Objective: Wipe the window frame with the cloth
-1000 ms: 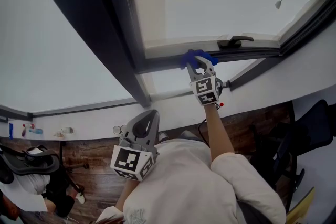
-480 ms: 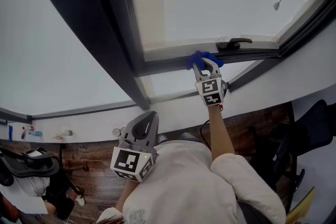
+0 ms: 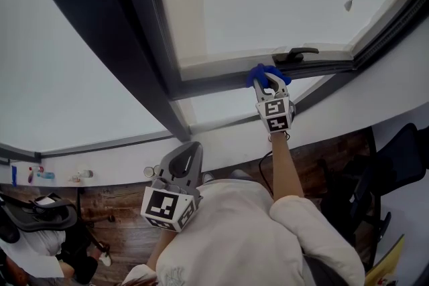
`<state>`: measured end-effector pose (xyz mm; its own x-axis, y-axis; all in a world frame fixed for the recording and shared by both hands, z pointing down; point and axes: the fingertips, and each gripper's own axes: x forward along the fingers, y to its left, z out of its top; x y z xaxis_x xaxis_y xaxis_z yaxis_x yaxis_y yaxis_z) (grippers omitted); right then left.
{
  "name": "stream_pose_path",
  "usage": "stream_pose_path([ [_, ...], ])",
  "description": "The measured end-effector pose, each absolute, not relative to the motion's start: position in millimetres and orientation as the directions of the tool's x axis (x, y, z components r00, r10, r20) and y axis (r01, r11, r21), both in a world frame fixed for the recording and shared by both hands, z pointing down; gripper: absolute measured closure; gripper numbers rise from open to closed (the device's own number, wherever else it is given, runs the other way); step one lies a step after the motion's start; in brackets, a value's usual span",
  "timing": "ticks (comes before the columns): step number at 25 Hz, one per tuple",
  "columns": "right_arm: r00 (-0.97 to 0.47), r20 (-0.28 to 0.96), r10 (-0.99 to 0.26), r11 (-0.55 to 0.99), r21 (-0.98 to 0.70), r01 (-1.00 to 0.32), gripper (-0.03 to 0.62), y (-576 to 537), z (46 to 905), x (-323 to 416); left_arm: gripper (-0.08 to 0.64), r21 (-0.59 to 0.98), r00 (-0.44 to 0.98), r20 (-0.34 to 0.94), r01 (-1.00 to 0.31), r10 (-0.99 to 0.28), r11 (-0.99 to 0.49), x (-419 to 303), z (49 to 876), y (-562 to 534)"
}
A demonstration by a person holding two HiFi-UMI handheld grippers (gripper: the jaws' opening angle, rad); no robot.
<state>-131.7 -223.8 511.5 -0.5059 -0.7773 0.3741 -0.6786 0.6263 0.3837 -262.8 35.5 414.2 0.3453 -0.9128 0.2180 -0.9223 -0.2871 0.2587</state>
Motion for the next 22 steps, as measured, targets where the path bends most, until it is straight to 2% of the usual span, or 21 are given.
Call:
stream_pose_path([
  [22, -0.398, 0.382, -0.834, 0.533, 0.371, -0.760, 0.495, -253, 510, -70, 0.551, 0.267, 0.315, 0.213, -0.929, -0.925, -0.255, -274, 415, 37],
])
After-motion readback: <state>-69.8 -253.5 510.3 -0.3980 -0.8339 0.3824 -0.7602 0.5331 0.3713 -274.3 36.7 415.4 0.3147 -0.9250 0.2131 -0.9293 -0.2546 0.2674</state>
